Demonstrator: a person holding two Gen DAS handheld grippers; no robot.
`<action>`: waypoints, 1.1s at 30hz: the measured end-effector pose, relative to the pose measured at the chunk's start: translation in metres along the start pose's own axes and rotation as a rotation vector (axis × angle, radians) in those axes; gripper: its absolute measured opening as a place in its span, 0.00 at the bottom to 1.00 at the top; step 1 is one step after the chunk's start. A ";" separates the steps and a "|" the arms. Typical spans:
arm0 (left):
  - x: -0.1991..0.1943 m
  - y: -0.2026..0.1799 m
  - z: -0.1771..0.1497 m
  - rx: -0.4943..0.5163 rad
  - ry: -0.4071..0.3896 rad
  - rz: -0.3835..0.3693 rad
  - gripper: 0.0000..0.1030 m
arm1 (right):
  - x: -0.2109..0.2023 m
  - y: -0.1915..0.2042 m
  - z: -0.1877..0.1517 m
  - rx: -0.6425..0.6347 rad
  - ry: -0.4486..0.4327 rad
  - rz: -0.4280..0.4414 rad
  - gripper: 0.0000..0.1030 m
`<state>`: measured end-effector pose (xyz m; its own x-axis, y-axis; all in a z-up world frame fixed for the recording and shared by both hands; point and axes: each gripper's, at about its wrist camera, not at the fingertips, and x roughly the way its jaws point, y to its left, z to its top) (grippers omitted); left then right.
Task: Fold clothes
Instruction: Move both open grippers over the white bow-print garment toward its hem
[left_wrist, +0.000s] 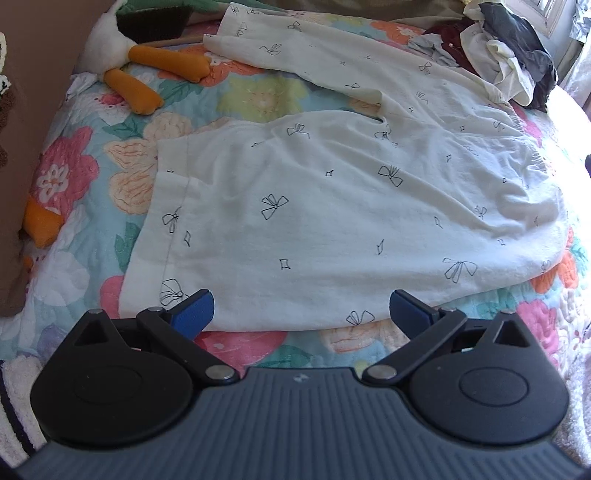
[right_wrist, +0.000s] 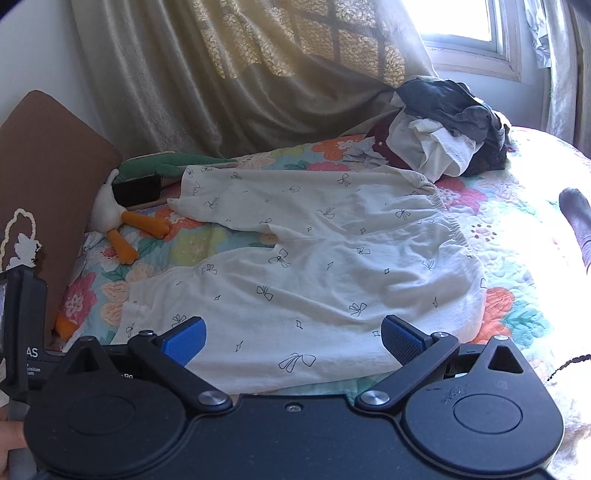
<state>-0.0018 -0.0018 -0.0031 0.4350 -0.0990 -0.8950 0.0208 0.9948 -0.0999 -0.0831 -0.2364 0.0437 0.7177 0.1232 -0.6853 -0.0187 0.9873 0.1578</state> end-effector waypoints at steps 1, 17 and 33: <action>0.002 -0.002 -0.003 0.007 -0.003 0.000 1.00 | 0.000 0.002 0.000 -0.006 -0.001 -0.007 1.00; 0.029 -0.024 -0.038 0.137 -0.030 -0.027 1.00 | 0.001 0.004 0.000 0.009 0.017 -0.008 1.00; 0.032 -0.030 -0.044 0.157 -0.043 0.026 1.00 | -0.007 -0.003 -0.008 0.011 0.021 -0.011 1.00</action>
<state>-0.0282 -0.0360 -0.0484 0.4757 -0.0750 -0.8764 0.1480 0.9890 -0.0043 -0.0936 -0.2394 0.0425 0.7029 0.1142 -0.7020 -0.0033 0.9875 0.1574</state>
